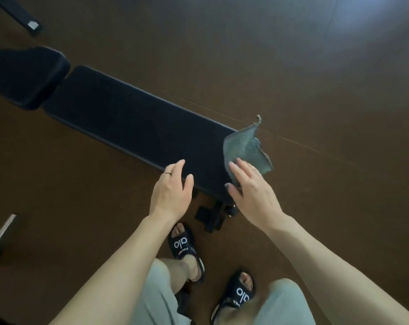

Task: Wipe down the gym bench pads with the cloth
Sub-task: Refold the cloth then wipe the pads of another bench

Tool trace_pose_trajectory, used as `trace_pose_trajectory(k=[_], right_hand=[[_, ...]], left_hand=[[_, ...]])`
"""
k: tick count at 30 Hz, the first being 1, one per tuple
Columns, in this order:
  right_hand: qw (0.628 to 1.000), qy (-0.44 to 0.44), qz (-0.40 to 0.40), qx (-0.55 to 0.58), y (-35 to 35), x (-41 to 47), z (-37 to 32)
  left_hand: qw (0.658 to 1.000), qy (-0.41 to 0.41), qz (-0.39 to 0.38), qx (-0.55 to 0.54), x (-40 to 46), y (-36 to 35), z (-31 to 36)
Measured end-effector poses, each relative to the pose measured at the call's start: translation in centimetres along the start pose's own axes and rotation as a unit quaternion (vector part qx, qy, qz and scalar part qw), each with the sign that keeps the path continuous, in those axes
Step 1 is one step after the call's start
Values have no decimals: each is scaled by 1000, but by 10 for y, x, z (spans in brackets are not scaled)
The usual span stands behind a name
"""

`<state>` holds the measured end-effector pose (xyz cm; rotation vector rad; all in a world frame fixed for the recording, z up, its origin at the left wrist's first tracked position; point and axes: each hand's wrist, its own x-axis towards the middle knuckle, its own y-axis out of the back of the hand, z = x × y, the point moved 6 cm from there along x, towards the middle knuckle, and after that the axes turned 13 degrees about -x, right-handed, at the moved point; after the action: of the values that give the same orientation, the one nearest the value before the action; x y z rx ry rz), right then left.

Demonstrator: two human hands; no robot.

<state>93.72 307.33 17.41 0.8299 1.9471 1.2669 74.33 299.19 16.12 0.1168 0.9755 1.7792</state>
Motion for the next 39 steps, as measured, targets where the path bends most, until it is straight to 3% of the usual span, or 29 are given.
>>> trace_pose_trajectory(k=[3, 9, 14, 18, 27, 35, 39], right_hand=[[986, 89, -28, -140, -78, 13, 8], [977, 85, 10, -196, -148, 83, 36], [973, 111, 26, -202, -164, 107, 41], [971, 117, 50, -202, -157, 117, 41], [982, 27, 42, -183, -134, 201, 75], [983, 85, 61, -148, -170, 58, 28], [983, 62, 95, -144, -154, 94, 65]], left_hand=[[997, -35, 52, 34, 41, -38, -37], [963, -160, 211, 44, 103, -94, -74], [911, -194, 365, -12, 106, -115, -80], [904, -209, 373, 2, 102, -115, -80], [916, -187, 353, 7, 106, -112, -81], [908, -203, 367, 5, 105, -113, -82], [907, -199, 371, -22, 107, -114, -84]])
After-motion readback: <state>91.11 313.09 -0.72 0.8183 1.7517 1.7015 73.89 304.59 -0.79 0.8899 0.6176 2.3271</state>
